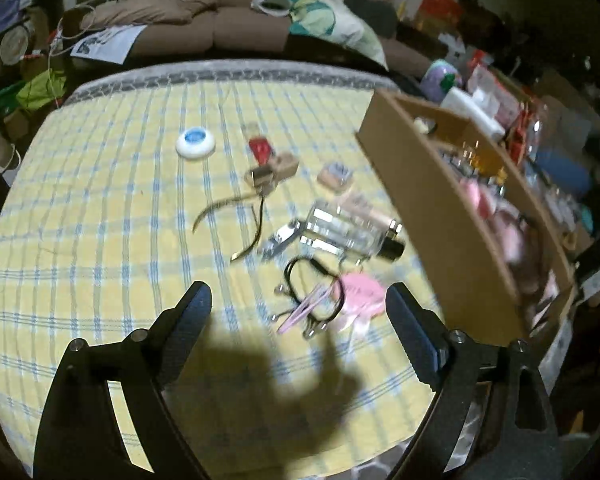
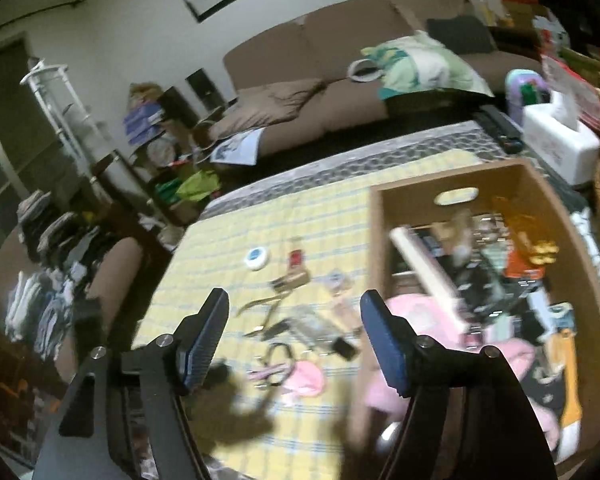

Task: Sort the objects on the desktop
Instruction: 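Withdraw both open tools from the box back over the bedspread, then grasp the pink pearl hair clip with the left tool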

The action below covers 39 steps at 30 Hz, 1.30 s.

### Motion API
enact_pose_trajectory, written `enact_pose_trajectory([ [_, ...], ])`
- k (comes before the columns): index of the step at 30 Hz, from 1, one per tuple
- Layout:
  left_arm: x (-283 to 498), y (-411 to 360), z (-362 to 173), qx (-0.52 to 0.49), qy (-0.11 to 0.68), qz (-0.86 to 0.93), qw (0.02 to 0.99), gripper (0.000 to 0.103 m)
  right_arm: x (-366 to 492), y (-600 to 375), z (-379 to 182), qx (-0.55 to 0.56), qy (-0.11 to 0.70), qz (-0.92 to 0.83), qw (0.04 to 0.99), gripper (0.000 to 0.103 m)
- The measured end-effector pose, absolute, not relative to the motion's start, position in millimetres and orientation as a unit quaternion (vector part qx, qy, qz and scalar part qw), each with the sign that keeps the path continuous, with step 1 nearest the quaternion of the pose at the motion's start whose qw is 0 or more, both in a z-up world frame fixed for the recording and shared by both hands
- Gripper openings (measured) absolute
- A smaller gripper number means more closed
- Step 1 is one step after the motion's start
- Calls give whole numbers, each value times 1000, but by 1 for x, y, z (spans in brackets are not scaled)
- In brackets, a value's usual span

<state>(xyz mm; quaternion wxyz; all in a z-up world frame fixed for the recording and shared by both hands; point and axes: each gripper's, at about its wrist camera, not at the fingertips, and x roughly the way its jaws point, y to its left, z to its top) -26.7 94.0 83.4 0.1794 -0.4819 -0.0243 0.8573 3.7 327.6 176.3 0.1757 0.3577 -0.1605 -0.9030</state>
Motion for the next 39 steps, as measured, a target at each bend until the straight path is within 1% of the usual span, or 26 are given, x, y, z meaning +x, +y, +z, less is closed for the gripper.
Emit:
enact_pose_trajectory([
  [4, -21, 102, 59, -488, 24, 852, 187, 88, 3, 300, 174, 363, -143, -899, 197, 73],
  [7, -20, 113, 45, -482, 71, 851, 193, 84, 1, 282, 170, 373, -129, -894, 210, 74],
  [9, -20, 117, 39, -476, 90, 852, 198, 74, 1, 275, 167, 377, -122, -893, 216, 74],
  [10, -21, 118, 37, -474, 96, 853, 199, 72, -1, 271, 165, 381, -119, -891, 219, 74],
  [11, -22, 117, 34, -472, 98, 853, 202, 66, -2, 268, 163, 383, -117, -889, 220, 73],
  [12, -23, 116, 32, -471, 96, 852, 206, 61, -3, 265, 162, 385, -116, -888, 222, 73],
  [13, -25, 115, 29, -472, 91, 851, 210, 58, -4, 262, 160, 387, -114, -887, 223, 73],
  [14, -27, 113, 27, -473, 84, 851, 214, 52, -5, 260, 158, 390, -114, -886, 224, 73],
  [15, -28, 113, 25, -473, 80, 850, 217, 49, -6, 259, 156, 392, -114, -885, 225, 73],
  [21, -31, 120, 20, -459, 86, 854, 229, 48, -12, 254, 147, 402, -116, -880, 225, 73],
  [22, -32, 121, 19, -456, 83, 855, 231, 44, -13, 254, 147, 403, -118, -879, 225, 73],
  [23, -33, 121, 19, -454, 77, 856, 233, 19, -14, 254, 146, 403, -122, -878, 225, 73],
  [24, -34, 120, 20, -455, 72, 857, 230, 14, -16, 255, 144, 405, -126, -878, 224, 73],
  [28, -39, 106, 21, -463, 26, 854, 234, 14, -20, 257, 140, 408, -142, -874, 221, 74],
  [31, -38, 92, 32, -455, -7, 859, 234, 14, -22, 259, 140, 407, -151, -874, 219, 73],
  [39, -25, 34, 95, -404, -103, 879, 233, 14, -29, 258, 134, 413, -164, -869, 219, 74],
])
